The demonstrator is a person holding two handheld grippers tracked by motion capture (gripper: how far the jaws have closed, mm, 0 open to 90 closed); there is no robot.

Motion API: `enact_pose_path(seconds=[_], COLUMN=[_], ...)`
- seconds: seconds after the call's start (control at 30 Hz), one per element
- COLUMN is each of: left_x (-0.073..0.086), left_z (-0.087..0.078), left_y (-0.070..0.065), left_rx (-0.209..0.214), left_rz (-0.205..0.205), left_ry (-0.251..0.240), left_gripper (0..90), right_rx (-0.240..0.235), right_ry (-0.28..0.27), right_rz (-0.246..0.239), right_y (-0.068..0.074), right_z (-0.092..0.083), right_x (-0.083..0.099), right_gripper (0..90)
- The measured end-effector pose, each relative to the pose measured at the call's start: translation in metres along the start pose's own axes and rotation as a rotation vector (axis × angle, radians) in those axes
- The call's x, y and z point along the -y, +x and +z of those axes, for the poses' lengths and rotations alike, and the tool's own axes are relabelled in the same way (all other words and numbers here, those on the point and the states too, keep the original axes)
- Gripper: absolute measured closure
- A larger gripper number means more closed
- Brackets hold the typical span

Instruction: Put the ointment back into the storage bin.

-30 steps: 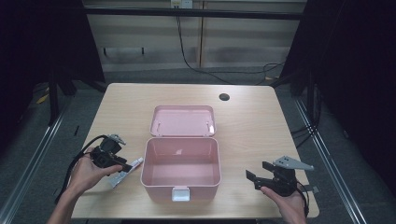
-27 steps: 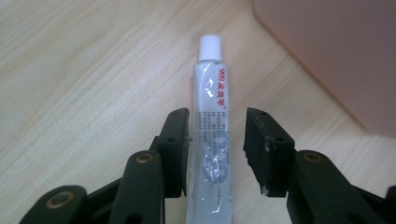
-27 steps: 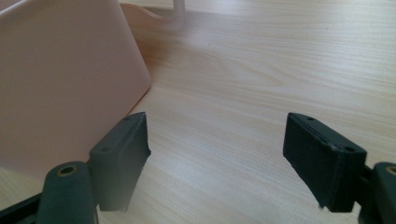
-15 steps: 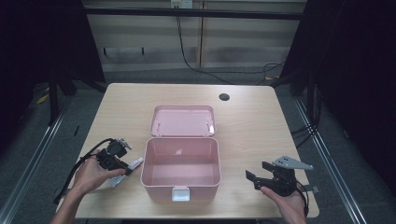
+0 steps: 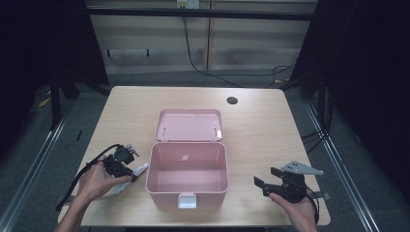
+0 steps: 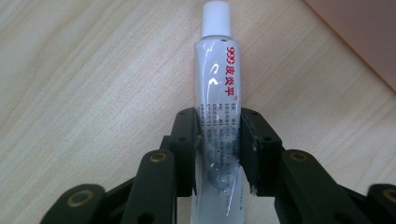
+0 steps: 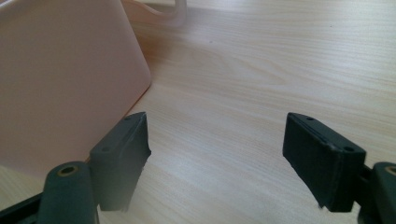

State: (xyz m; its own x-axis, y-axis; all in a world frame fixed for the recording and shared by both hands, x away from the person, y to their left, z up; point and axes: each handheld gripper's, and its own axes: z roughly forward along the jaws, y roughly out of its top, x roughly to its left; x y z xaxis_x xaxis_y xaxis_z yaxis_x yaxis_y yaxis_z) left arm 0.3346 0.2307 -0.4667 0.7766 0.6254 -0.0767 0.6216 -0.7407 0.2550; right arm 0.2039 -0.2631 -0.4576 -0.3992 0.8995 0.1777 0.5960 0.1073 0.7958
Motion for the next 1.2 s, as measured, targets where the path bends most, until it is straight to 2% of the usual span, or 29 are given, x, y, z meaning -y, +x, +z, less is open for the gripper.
enact_pose_path(seconds=[0.13,0.2,0.33,0.47,0.6,0.77,0.9,1.03,1.17,1.2], left_x=[-0.001,0.000,0.002,0.006,0.009,0.011,0.012,0.014,0.016,0.018], left_z=[-0.001,-0.004,-0.005,-0.007,-0.010,-0.012,-0.015,-0.020,-0.023,-0.025], left_y=[0.002,0.005,0.008,0.012,0.013,0.014,0.015,0.016,0.016,0.015], left_rx=[0.008,0.022,0.033,0.054,0.090,0.107,0.102,0.102,0.112,0.122], left_rz=[-0.007,-0.032,-0.038,-0.062,-0.058,-0.055,-0.060,-0.093,-0.082,-0.075], left_ry=[0.008,-0.014,-0.019,-0.040,-0.060,-0.061,-0.075,-0.091,-0.097,-0.111], left_gripper=[68.8,71.0,71.2,71.3,71.2,71.2,71.2,71.3,71.2,71.3], right_rx=[0.001,0.006,0.003,0.004,0.004,0.003,0.002,0.001,-0.002,-0.001], right_ry=[-0.001,-0.002,-0.001,-0.002,-0.001,0.001,0.001,0.003,0.003,0.003], right_rz=[-0.001,0.002,0.001,0.002,0.001,0.001,0.000,0.000,-0.001,0.000], right_y=[-0.001,-0.002,-0.002,-0.002,-0.002,-0.002,-0.002,-0.002,-0.002,-0.002], right_z=[0.000,-0.001,0.000,-0.001,-0.001,-0.001,-0.001,-0.001,-0.001,-0.002], right_x=[0.000,0.000,0.000,0.000,0.000,0.000,0.000,0.000,0.000,0.000], right_gripper=[22.5,22.6,22.6,22.6,22.6,22.7,22.7,22.8,22.7,22.6])
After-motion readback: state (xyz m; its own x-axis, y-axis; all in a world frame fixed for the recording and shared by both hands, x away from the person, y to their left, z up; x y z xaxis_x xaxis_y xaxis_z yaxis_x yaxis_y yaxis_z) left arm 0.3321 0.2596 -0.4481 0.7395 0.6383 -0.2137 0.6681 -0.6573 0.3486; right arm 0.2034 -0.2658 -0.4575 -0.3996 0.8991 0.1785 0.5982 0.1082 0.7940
